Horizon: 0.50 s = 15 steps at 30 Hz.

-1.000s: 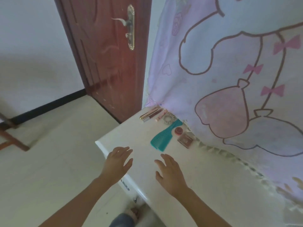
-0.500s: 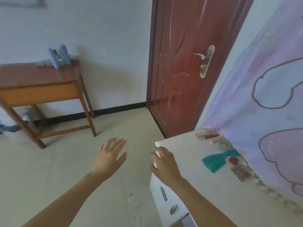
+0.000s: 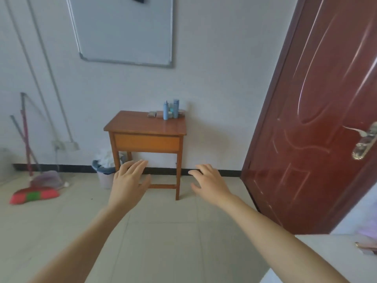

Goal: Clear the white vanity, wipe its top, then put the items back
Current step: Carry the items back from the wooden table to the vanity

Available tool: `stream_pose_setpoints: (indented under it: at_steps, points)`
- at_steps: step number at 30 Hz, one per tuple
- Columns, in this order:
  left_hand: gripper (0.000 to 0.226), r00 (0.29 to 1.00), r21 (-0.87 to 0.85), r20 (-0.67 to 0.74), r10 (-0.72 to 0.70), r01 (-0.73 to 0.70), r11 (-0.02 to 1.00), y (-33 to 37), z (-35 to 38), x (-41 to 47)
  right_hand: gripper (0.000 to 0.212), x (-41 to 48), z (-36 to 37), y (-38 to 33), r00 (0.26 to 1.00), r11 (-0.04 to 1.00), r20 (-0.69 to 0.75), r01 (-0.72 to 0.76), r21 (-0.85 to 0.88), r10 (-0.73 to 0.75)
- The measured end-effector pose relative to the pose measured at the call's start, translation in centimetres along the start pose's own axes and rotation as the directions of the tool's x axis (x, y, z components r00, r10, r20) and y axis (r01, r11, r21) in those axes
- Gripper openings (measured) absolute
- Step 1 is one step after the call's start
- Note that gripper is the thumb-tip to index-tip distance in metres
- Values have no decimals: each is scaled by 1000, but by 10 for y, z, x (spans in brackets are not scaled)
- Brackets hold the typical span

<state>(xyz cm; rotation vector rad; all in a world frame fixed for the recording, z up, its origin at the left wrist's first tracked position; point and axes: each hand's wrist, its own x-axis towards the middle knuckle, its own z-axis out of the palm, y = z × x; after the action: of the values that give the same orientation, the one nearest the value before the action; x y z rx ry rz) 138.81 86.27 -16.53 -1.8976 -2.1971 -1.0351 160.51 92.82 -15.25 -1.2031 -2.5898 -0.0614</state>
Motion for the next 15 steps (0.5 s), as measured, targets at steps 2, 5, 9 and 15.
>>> stream_pose_setpoints:
  at_steps: [2, 5, 9, 15]
  points:
    - [45, 1000, 30, -17, -10, 11, 999, -35, -24, 15, 38, 35, 1, -25, 998, 997, -7, 57, -61, -57]
    - [47, 999, 31, -29, -36, 37, 999, -66, -47, 31, 39, 69, -4, -42, 997, 993, -16, 69, -96, -71]
    - [48, 996, 47, -52, -79, 81, 996, -98, -70, 54, 40, 115, -8, -58, 995, 990, -22, 90, -105, -92]
    - [49, 996, 78, -39, -80, 82, 994, -120, -67, 103, 44, 181, -9, -49, 995, 985, -24, 95, -143, -100]
